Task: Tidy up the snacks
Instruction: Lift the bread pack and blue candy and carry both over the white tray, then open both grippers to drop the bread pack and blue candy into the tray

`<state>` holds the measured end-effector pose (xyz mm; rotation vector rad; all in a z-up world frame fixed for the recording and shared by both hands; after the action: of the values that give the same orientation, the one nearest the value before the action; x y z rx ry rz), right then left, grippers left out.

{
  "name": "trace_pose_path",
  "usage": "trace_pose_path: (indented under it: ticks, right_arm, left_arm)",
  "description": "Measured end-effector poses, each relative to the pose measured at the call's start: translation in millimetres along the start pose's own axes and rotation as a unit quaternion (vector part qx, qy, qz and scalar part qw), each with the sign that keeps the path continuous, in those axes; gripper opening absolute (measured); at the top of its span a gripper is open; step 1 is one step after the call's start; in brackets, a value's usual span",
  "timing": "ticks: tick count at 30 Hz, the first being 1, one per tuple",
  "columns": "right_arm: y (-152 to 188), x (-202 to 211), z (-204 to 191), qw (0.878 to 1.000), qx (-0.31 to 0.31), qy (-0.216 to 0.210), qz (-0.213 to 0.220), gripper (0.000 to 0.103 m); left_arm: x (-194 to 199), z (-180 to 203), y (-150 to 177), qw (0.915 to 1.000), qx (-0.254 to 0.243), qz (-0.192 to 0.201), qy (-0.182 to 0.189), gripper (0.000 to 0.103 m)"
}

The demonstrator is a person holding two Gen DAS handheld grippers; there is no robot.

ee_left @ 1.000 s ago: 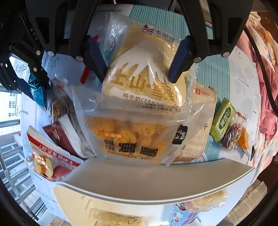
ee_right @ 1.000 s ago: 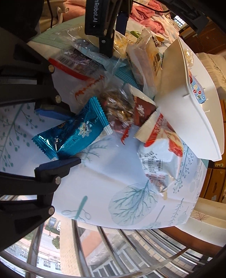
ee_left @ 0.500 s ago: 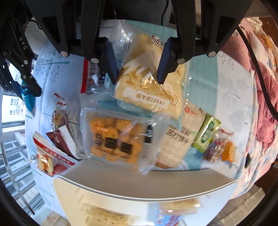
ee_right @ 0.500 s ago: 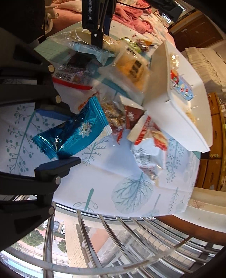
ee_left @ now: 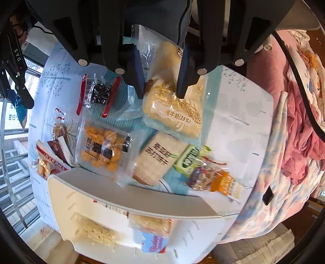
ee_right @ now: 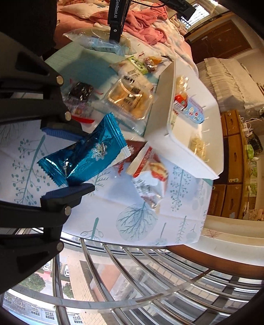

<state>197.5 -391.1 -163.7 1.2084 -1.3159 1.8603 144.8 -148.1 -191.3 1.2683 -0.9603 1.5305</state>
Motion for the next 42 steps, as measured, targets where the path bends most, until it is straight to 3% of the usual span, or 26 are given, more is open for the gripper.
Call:
trace_pose_path:
  ticks: [10,23,26,29,36,42]
  right_arm:
    - [-41.0,29.4,-35.2,0.999,-0.007,-0.022,0.049,0.041]
    - [-102.0,37.8,-84.3,0.996,-0.026,-0.020,0.089,0.041]
    - [-115.9,36.3,-90.0,0.995,-0.034,-0.016,0.093,0.041]
    - [-128.9,33.9,-97.2,0.995,-0.040,-0.009,0.096,0.042]
    - [-150.2,19.5,-112.5,0.994,-0.062,0.001,0.089,0.042]
    - [-161.1,4.1,-120.1,0.993,-0.095,0.012,0.071,0.043]
  left_arm:
    - [63.8,-12.7,-27.4,0.9991,-0.018,0.035,0.015,0.025]
    - [140.3,-17.9,-110.7,0.9886,-0.115,0.094,0.020,0.025]
    - [145.9,-19.7,-134.9,0.9856,-0.132,0.103,0.022,0.025]
    - [150.0,-17.5,-157.3,0.9804,-0.154,0.119,0.031,0.015]
    - [153.6,-10.4,-200.3,0.9643,-0.195,0.160,0.081,0.015]
    - [137.0,-20.7,-214.3,0.9628,-0.201,0.144,0.110,0.015]
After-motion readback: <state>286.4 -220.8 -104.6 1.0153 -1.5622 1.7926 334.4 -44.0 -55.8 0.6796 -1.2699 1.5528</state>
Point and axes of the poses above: each gripper's, at about its wrist camera, not at the fingertips, and x roughly against the way its jaws point, z to its right, y to its underside, the point moved 5 cm from there along -x, roughly the way its jaws point, and after that the axes turned 11 degrees about y, right-handed, at the moved point
